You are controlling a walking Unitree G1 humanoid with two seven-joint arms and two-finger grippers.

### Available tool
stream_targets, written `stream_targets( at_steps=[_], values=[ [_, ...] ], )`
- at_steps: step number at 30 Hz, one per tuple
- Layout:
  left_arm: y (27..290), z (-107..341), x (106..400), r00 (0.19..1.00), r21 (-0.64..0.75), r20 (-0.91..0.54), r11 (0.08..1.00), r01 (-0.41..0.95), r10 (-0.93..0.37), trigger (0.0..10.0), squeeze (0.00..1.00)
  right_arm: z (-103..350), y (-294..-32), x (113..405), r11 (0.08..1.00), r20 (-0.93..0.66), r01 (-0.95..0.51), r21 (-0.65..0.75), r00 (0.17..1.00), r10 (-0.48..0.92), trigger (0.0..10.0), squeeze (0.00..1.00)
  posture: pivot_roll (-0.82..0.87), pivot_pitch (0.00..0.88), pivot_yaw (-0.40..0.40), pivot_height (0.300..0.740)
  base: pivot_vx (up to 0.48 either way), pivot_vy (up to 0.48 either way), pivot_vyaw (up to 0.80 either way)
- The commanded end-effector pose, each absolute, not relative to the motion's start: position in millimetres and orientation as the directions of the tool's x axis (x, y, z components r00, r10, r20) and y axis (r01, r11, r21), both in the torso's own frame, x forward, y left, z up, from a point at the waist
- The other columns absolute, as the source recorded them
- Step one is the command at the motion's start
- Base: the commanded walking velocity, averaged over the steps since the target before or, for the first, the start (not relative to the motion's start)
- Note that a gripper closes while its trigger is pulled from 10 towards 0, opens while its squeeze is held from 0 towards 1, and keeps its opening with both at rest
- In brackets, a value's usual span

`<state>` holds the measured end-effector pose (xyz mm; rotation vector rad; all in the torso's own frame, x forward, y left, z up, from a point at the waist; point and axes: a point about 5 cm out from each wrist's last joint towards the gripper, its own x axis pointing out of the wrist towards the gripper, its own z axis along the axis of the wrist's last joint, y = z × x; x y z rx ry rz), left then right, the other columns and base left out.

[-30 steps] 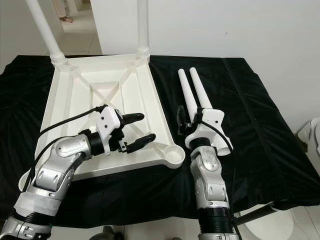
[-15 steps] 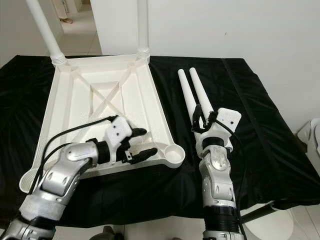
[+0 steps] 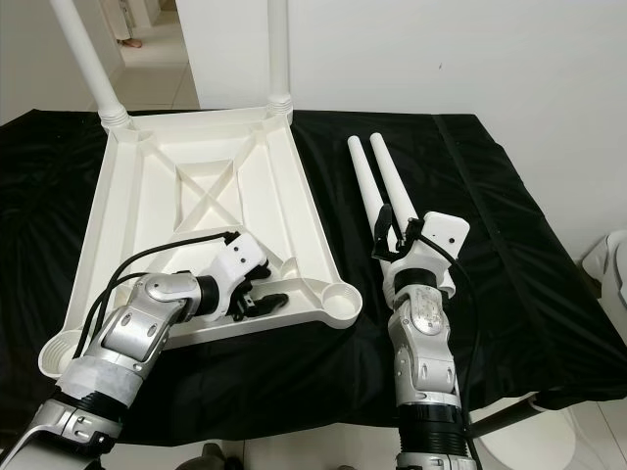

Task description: Building children table

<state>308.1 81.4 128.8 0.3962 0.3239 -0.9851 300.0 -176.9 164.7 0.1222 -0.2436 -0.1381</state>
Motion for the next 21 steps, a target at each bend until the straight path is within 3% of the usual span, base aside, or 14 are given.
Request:
stream_targets(
  at_steps=[1, 6, 19, 20, 21],
  values=[
    [92, 133, 322, 0.757, 0.319, -0.368, 0.691, 0.649, -0.541, 0.0, 0.00, 167, -175, 300, 0.984, 0.239, 0.118, 0.136, 0.960, -0.148, 10.0, 0.00, 0.05, 0.051, 0.032, 0.740, 0.000, 0.000, 0.00],
    [100, 131, 320, 0.748, 0.328, -0.388, 0.677, 0.659, -0.539, 0.0, 0.00, 166, -175, 299, 0.984, 0.238, 0.116, 0.136, 0.960, -0.146, 10.0, 0.00, 0.05, 0.052, 0.033, 0.740, 0.000, 0.000, 0.00],
    [150, 131, 319, 0.757, 0.422, -0.449, 0.635, 0.647, -0.473, 0.0, 0.00, 164, -173, 300, 0.985, 0.230, 0.103, 0.136, 0.964, -0.132, 10.0, 0.00, 0.06, 0.057, 0.031, 0.740, 0.000, 0.000, 0.00],
    [150, 131, 318, 0.745, 0.419, -0.457, 0.621, 0.663, -0.486, 1.3, 0.00, 164, -172, 300, 0.986, 0.230, 0.102, 0.135, 0.964, -0.131, 10.0, 0.00, 0.06, 0.056, 0.030, 0.740, 0.000, 0.000, 0.00],
    [150, 131, 318, 0.745, 0.419, -0.457, 0.621, 0.663, -0.486, 1.3, 0.00, 164, -172, 300, 0.986, 0.230, 0.102, 0.135, 0.964, -0.131, 10.0, 0.00, 0.06, 0.056, 0.030, 0.740, 0.000, 0.000, 0.00]
  ],
)
